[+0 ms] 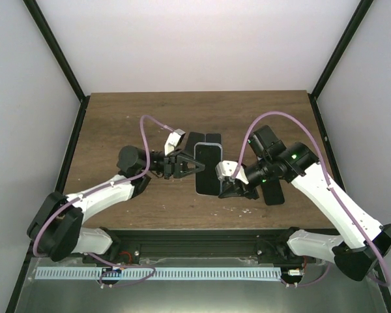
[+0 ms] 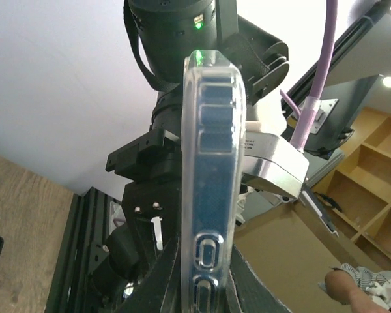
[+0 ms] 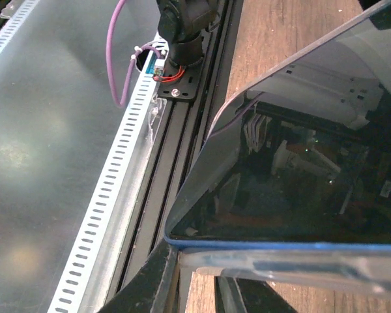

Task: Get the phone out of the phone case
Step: Remove the phone case from the phone.

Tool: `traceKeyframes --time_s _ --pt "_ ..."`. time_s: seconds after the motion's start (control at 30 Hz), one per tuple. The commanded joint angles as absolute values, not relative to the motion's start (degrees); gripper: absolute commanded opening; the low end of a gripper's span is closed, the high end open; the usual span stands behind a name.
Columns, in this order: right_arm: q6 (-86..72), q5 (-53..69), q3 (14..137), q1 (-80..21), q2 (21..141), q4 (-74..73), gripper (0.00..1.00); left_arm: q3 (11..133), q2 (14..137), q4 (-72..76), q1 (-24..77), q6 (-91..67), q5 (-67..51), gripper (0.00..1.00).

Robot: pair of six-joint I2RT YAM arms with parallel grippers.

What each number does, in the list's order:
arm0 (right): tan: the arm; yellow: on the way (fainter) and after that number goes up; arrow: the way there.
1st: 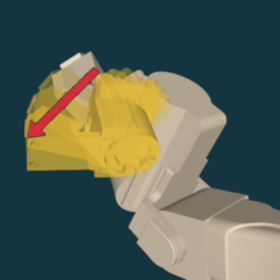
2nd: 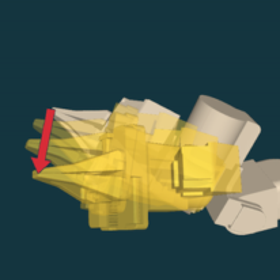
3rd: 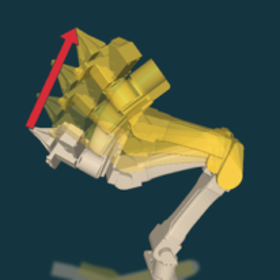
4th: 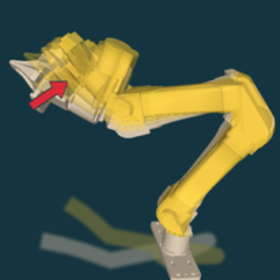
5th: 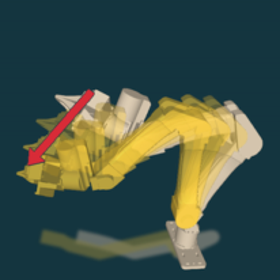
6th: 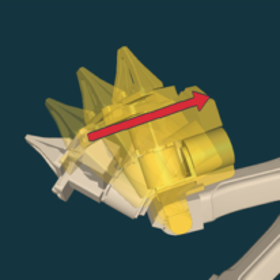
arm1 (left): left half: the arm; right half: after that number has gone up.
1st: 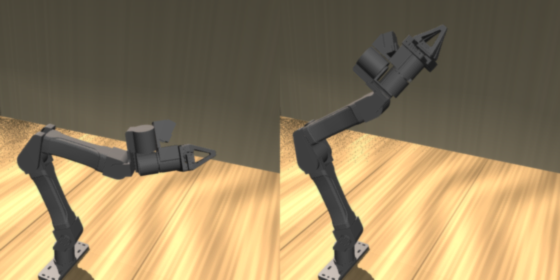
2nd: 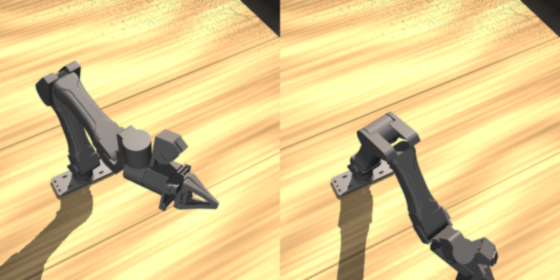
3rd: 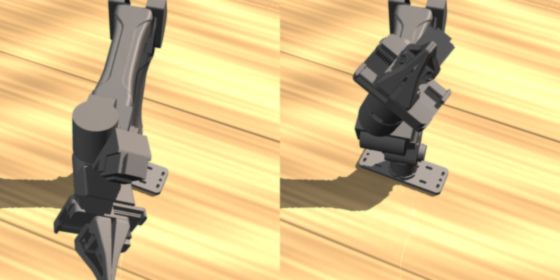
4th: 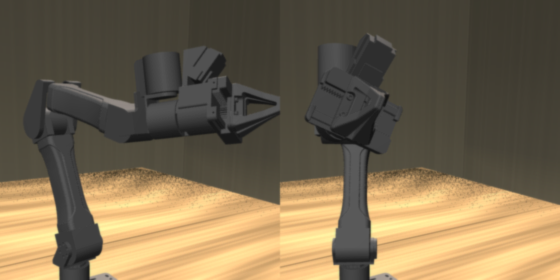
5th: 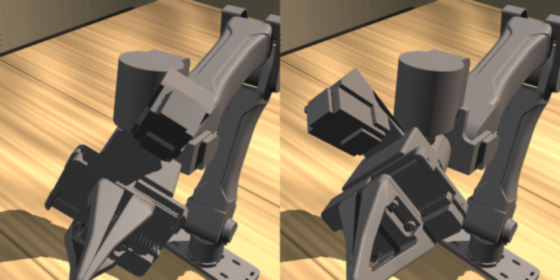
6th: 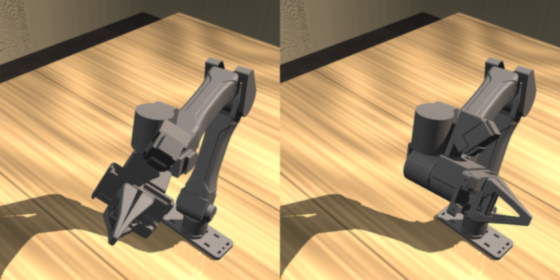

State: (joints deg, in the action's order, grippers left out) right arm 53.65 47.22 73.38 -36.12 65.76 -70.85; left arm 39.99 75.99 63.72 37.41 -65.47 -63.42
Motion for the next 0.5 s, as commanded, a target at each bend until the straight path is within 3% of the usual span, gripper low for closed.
traceKeyframes --time_s 0.0,0.13,0.47 --pt "52.7 40.1 75.1 -36.3 66.6 -49.9 0.11 39.2 78.9 79.3 40.2 -80.0 -61.9 0.00" --pt "50.4 40.6 75.0 -36.1 66.8 -48.0 0.12 39.2 81.7 88.1 40.1 -85.3 -61.7 0.00" --pt "43.5 44.6 73.6 -30.2 67.2 -39.5 0.12 38.4 77.8 82.7 39.8 -83.2 -61.3 0.00"
